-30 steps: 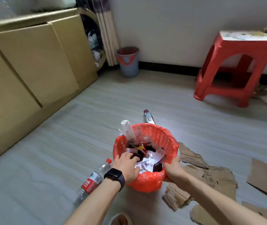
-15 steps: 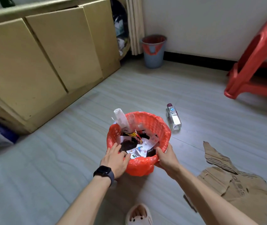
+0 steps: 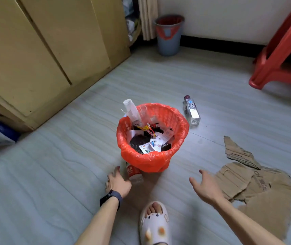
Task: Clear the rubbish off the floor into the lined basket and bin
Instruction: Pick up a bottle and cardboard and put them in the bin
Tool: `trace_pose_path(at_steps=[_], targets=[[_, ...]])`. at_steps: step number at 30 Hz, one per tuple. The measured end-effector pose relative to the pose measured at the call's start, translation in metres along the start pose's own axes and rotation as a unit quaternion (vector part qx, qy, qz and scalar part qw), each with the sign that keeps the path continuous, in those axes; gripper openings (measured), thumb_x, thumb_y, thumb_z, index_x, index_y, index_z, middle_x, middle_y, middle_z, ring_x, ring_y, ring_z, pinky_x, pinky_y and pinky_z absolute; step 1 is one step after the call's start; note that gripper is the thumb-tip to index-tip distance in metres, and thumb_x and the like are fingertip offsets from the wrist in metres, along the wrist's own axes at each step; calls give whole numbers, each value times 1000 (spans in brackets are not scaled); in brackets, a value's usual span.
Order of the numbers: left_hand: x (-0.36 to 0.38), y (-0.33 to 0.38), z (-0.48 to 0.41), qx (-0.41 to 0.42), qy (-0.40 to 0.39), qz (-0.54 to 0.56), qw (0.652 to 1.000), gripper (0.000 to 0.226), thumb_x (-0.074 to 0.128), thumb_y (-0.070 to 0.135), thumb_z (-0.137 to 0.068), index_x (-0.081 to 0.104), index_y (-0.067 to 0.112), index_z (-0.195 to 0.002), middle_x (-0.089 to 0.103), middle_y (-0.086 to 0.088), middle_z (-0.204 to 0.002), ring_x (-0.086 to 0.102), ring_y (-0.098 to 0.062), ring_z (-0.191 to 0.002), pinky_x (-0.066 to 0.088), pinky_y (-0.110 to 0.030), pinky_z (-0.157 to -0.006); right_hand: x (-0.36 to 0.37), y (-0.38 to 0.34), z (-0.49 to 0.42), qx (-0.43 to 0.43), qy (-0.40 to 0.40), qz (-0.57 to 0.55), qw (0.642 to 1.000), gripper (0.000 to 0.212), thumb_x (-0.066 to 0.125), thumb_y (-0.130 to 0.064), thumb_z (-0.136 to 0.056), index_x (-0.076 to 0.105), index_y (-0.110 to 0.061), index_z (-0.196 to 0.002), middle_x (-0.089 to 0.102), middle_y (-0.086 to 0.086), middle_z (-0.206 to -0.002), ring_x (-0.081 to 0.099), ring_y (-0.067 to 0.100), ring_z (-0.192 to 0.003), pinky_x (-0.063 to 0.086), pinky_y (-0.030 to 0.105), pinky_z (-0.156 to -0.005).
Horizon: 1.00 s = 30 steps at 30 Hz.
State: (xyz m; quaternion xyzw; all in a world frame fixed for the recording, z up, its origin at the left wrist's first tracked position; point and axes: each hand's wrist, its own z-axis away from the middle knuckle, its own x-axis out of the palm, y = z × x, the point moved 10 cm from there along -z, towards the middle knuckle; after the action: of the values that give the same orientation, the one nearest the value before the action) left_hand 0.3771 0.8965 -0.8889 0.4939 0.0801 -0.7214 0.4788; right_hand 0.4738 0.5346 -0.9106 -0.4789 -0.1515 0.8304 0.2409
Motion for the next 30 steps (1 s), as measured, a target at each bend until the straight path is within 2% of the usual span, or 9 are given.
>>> trace_pose_path(at_steps=[7, 9, 11, 14, 16, 21, 26, 28, 30], targets=[[70, 25, -44, 87, -50, -168, 981, 68, 37, 56, -98, 12, 29, -155, 7, 3, -164, 5, -30, -150, 21, -40, -116, 58, 101, -14, 115, -77, 168, 976, 89, 39, -67, -90, -7, -31, -156, -16, 7, -165, -5, 41, -150, 13, 59, -118], [71, 21, -42, 101, -13, -139, 985, 69, 43, 54, -96, 19, 25, -154, 17, -1, -162, 19, -29, -147, 28, -40, -112, 69, 102, -8, 96, -75, 194, 973, 88, 37, -70, -89, -2, -30, -157, -9, 7, -166, -1, 40, -150, 17, 59, -116], [66, 3, -33, 78, 34, -103, 991, 72, 51, 56, -91, 28, 22, -149, 36, -7, -150, 42, -31, -132, 41, -40, -100, 77, 92, 6, 41, -29, 209, 977, 76, 39, -70, -89, 26, -28, -151, 16, 10, -163, 17, 40, -145, 26, 53, -113], [58, -20, -21, 20, 70, -109, 991, 74, 55, 61, -85, 36, 15, -141, 48, -12, -132, 57, -35, -111, 51, -43, -84, 74, 77, 26, -13, 49, 217, 975, 47, 42, -69, -88, 62, -31, -107, 52, 2, -131, 44, 31, -119, 44, 42, -95], [50, -17, -21, 12, 92, -54, 994, 71, 60, 50, -84, 37, 12, -139, 44, -15, -133, 57, -40, -109, 52, -46, -83, 67, 81, 28, 31, 67, 200, 977, 47, 46, -68, -87, 61, -25, -97, 53, 5, -125, 46, 31, -113, 47, 41, -88], [54, -1, -42, 24, 71, -56, 996, 60, 45, 51, -95, 35, 25, -148, 7, -12, -161, 37, -40, -134, 37, -50, -106, 51, 96, 20, 136, 102, 93, 981, 77, 70, -57, -79, 40, -12, -133, 32, 19, -147, 34, 43, -129, 39, 53, -100], [67, -32, -53, -44, 52, -70, 995, 42, 43, 33, -96, 44, 24, -137, 30, -19, -141, 48, -44, -117, 44, -50, -94, 54, 114, 13, 197, 79, 10, 977, 123, 87, -44, -65, 4, -19, -153, 28, 25, -142, 36, 47, -127, 36, 52, -104], [70, -37, -50, -43, 38, -61, 996, 35, 46, 28, -94, 49, 20, -128, 37, -20, -129, 54, -45, -107, 47, -47, -90, 57, 128, 14, 266, 80, -64, 959, 124, 92, -39, -61, 9, -15, -151, 28, 25, -141, 41, 48, -125, 38, 49, -104], [71, -41, -45, -38, 16, -48, 998, 28, 48, 21, -90, 52, 17, -116, 42, -20, -121, 58, -45, -99, 47, -44, -88, 57, 134, 15, 289, 71, -84, 951, 106, 90, -38, -64, 24, -7, -142, 44, 27, -136, 50, 46, -120, 44, 48, -101]])
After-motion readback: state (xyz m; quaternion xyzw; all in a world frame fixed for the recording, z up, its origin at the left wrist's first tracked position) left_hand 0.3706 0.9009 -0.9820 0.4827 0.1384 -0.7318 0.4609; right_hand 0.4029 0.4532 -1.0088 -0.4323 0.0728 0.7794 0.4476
